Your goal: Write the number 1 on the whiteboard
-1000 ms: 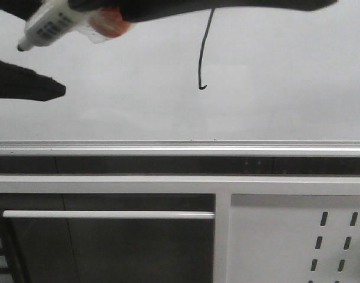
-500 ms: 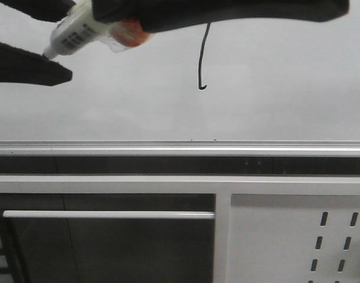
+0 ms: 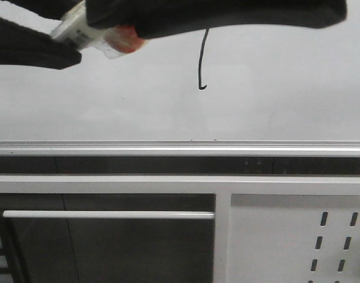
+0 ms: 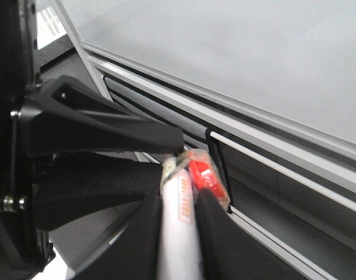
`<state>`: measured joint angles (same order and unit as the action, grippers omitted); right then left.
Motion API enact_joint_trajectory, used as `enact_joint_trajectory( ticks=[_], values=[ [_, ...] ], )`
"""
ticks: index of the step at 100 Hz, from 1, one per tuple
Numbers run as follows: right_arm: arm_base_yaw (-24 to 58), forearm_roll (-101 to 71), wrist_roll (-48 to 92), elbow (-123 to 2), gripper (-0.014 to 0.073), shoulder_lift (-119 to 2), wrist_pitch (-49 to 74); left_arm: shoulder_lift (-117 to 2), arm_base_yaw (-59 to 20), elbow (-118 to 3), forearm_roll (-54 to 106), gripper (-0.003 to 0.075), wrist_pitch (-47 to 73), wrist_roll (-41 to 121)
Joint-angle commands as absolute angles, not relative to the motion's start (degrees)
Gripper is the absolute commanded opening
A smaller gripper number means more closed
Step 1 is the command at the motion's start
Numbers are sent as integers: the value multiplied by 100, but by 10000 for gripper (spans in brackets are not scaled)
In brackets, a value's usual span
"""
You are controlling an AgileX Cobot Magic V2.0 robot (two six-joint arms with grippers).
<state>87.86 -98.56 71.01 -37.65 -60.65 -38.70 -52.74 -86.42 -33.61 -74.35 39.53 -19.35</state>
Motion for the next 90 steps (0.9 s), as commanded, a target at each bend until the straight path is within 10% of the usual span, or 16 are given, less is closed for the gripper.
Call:
enact_joint_trajectory(
  ticks=[1, 50, 71, 90],
  values=[
    [8758, -9627, 7167, -3956, -61, -6010, -3839, -5242, -8678, -3505, -7700, 158, 3929, -1987],
    [8758, -9627, 7167, -3956, -61, -6010, -3982, -5242, -8678, -3505, -7689, 156, 3929, -2031],
    [8758, -9627, 7167, -3956, -61, -6010, -3982, -5242, -8678, -3505, -7689, -16, 3939, -2031],
    [8758, -9627, 7167, -3956, -61, -6010, -3894, -5242, -8678, -3505, -7689, -18, 3939, -2031]
  ],
)
